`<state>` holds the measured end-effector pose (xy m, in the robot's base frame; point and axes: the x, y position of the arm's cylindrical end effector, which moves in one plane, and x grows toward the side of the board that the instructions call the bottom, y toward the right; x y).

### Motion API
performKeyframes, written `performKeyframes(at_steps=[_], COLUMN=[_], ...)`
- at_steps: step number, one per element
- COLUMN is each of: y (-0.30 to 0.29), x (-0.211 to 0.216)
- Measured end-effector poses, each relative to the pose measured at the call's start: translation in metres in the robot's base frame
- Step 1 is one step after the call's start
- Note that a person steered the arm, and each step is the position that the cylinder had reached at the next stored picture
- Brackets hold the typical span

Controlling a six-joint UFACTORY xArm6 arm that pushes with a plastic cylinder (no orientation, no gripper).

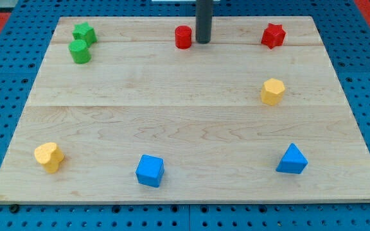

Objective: Move the red circle below the green circle

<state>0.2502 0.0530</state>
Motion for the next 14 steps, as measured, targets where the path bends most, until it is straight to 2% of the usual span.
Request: performKeyframes(at_steps=[1, 2, 4, 5, 6, 7, 11, 12, 13, 14], y=[-0.025, -0.089, -0.073, -0.091, -0.140, -0.142, -0.098, -0.085, -0.121, -0.147], x=[-0.015, -0.003, 0.071, 0.088, 0.087, 0.087, 0.078, 0.041, 0.027, 0.060])
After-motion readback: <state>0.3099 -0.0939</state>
